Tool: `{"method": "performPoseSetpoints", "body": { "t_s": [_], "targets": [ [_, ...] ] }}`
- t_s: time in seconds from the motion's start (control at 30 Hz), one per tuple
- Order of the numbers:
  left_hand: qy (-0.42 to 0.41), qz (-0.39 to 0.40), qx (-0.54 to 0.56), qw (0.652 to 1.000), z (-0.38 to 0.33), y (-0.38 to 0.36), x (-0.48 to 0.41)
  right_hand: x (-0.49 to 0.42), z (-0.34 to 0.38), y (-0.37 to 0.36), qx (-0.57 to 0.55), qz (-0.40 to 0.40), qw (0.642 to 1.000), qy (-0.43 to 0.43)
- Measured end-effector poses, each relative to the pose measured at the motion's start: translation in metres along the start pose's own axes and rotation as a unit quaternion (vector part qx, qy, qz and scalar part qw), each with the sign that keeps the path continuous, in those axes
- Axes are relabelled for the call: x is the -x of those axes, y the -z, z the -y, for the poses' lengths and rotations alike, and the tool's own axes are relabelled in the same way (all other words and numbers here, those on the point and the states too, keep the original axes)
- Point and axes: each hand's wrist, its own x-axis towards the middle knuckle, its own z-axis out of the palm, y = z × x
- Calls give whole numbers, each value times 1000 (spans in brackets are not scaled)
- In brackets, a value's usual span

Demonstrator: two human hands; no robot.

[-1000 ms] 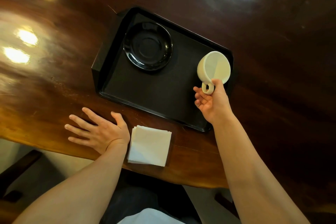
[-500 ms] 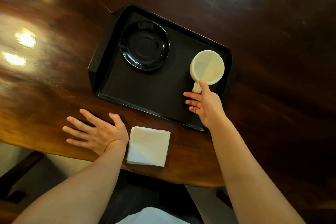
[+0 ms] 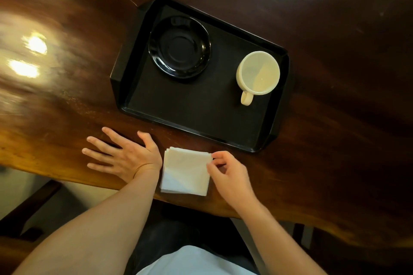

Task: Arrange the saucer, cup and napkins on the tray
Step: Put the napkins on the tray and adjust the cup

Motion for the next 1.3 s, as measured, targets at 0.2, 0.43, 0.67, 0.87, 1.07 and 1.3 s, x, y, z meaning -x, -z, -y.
{"method": "performPoseSetpoints", "body": {
  "t_s": [0.2,0.43,0.67,0.87,1.07,1.3],
  "targets": [
    [3,0,-5,1000,-1,-1,0,5,-17,-41,-34,-43,998,-28],
    [4,3,-3,1000,-1,0,0,-2,-4,-38,-105,27,990,-88],
    [1,9,-2,1000,0,1,0,19,26,21,-203,68,977,-3],
    [3,4,6,1000,-2,2,0,-28,60,51,-333,38,942,12],
    [-1,-1,7,1000,-1,0,0,-81,77,42,-264,-54,963,-11],
    [-1,0,8,1000,-2,1,0,-67,44,32,-247,-134,959,-33]
  ]
}}
